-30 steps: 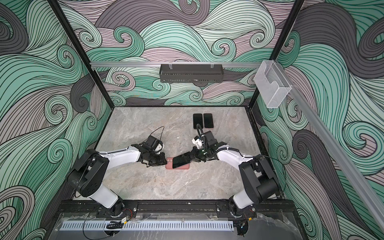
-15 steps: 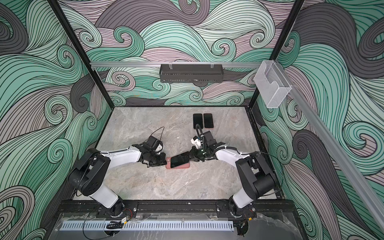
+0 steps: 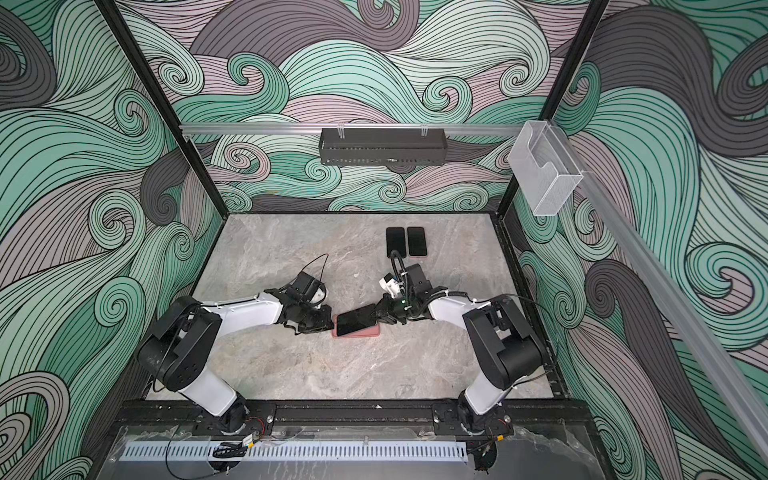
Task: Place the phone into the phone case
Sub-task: 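Lower the phone edge into the pink case with right while left holds it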
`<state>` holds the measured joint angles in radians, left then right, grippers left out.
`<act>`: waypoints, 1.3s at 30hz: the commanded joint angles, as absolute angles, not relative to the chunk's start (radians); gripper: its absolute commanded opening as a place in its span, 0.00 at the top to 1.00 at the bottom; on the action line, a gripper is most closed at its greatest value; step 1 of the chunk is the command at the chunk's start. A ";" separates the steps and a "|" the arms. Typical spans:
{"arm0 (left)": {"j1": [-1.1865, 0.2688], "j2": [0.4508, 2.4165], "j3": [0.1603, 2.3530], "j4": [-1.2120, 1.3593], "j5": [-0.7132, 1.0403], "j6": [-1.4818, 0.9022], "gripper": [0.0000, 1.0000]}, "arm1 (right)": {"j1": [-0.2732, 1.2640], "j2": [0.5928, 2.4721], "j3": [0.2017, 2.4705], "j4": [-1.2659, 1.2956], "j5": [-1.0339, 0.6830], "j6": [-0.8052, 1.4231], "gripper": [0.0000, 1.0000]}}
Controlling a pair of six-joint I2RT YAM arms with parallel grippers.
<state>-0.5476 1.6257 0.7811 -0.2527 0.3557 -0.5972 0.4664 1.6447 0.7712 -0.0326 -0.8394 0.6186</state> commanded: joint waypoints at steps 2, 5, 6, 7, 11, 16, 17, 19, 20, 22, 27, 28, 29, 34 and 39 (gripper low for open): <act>-0.561 1.624 0.786 -0.164 0.459 -0.613 0.83 | 0.472 1.686 0.744 -0.057 -0.786 0.632 1.00; -0.561 1.635 0.787 -0.137 0.482 -0.625 0.81 | 0.472 1.696 0.743 -0.047 -0.787 0.634 1.00; -0.561 1.641 0.786 -0.128 0.488 -0.630 0.81 | 0.473 1.699 0.742 -0.042 -0.787 0.636 1.00; -0.561 1.645 0.785 -0.119 0.496 -0.636 0.81 | 0.472 1.701 0.740 -0.037 -0.788 0.639 1.00; -0.561 1.651 0.778 -0.098 0.508 -0.649 0.81 | 0.472 1.714 0.731 -0.012 -0.791 0.650 1.00; -0.561 1.646 0.778 -0.103 0.506 -0.647 0.81 | 0.472 1.735 0.724 0.026 -0.800 0.668 1.00; -0.561 1.645 0.778 -0.105 0.505 -0.647 0.81 | 0.472 1.740 0.723 0.033 -0.805 0.672 1.00; -0.561 1.644 0.778 -0.104 0.503 -0.647 0.81 | 0.472 1.748 0.721 0.045 -0.808 0.678 1.00; -0.561 1.644 0.779 -0.104 0.503 -0.646 0.81 | 0.474 1.752 0.721 0.051 -0.810 0.681 1.00; -0.561 1.644 0.779 -0.103 0.502 -0.647 0.81 | 0.474 1.758 0.722 0.056 -0.813 0.683 1.00; -0.561 1.646 0.784 -0.101 0.498 -0.646 0.81 | 0.477 1.765 0.721 0.058 -0.813 0.683 1.00; -0.561 1.648 0.785 -0.101 0.496 -0.646 0.81 | 0.478 1.769 0.722 0.057 -0.813 0.679 1.00; -0.561 1.650 0.786 -0.101 0.493 -0.643 0.80 | 0.480 1.773 0.724 0.056 -0.814 0.677 1.00; -0.559 1.661 0.803 -0.127 0.461 -0.618 0.80 | 0.499 1.802 0.753 0.002 -0.820 0.629 1.00; -0.554 1.675 0.818 -0.141 0.437 -0.604 0.79 | 0.505 1.814 0.771 -0.023 -0.831 0.608 1.00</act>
<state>-0.5369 1.6287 0.7769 -0.2184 0.4114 -0.6357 0.4450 1.7519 0.7742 0.0689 -0.9257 0.6193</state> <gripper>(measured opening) 0.210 0.104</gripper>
